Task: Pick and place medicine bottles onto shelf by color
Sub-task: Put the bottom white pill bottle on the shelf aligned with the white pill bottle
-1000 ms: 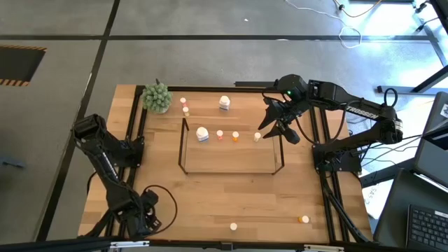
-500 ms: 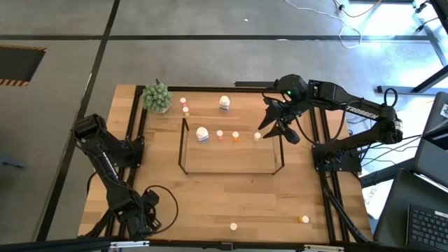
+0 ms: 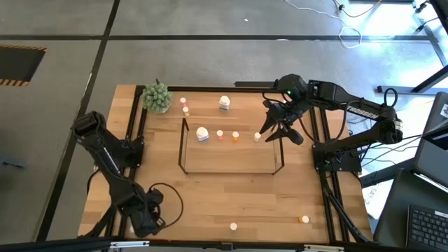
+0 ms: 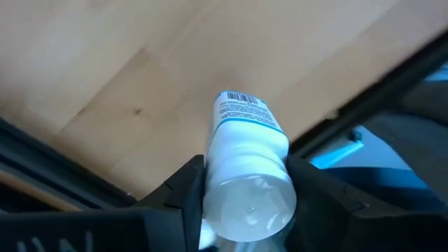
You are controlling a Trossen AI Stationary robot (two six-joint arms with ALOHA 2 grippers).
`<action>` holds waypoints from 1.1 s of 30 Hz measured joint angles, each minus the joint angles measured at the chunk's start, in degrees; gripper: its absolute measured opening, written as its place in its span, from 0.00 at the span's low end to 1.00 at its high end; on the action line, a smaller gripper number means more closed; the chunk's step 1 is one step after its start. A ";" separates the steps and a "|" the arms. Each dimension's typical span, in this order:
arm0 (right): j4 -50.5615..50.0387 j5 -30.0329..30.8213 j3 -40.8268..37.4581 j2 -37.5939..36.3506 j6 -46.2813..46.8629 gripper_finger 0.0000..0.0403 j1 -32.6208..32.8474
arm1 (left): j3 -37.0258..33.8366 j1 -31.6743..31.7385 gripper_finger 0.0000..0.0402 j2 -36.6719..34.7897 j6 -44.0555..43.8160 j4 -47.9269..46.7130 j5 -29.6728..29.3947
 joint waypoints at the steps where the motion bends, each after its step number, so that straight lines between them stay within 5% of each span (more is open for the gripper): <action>1: 0.00 0.00 0.00 0.00 0.00 0.44 0.02 | 0.70 0.72 0.39 -0.38 1.20 -0.50 -0.03; 8: -0.02 0.41 0.00 0.00 -0.01 0.44 0.00 | 6.33 5.54 0.39 -4.37 9.08 -7.89 0.07; 22: -0.04 0.49 0.00 0.00 -0.33 0.44 0.00 | 30.23 22.32 0.39 -5.03 33.55 -43.33 -2.58; 33: -0.04 0.57 0.00 0.00 -2.67 0.44 0.00 | 39.68 41.82 0.39 -4.77 60.10 -45.51 -6.67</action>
